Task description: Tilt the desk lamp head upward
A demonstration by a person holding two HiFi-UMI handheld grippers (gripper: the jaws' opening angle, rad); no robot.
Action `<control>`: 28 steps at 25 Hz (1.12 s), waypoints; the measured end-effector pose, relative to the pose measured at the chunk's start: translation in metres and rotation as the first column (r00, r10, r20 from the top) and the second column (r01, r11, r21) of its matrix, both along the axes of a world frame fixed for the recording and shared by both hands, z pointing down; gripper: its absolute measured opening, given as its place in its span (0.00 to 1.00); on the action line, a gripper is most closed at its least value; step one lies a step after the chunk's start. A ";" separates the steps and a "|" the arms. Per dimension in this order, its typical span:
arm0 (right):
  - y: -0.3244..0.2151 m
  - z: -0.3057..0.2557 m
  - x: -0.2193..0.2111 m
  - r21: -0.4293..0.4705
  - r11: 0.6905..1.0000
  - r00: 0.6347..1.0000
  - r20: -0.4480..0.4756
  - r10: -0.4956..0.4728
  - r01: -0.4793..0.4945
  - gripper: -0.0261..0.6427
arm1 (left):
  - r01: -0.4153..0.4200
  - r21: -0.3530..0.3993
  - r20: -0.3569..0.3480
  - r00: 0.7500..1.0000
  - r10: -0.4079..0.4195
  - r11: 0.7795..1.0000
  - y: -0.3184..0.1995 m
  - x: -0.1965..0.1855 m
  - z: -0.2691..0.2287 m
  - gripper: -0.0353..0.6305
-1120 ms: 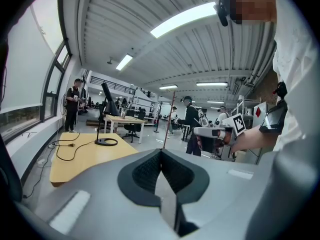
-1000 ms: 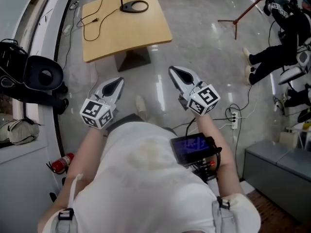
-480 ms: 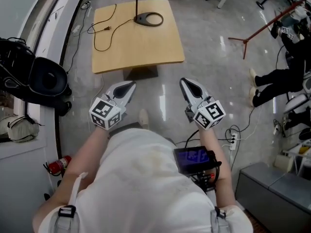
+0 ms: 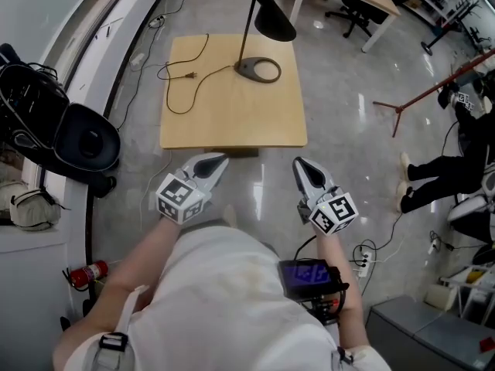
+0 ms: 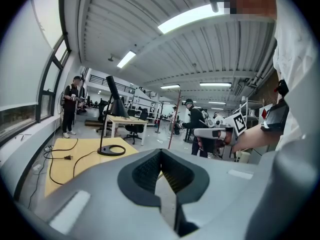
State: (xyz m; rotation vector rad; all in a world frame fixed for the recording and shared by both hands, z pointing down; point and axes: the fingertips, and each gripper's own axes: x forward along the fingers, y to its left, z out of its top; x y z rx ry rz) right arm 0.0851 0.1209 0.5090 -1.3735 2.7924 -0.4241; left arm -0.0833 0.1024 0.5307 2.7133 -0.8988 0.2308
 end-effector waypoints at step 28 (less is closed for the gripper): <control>-0.081 0.004 -0.030 -0.013 0.998 0.996 -0.057 -0.070 0.069 0.06 | 0.029 0.051 0.034 0.999 -0.031 0.998 -0.071 -0.017 0.001 0.06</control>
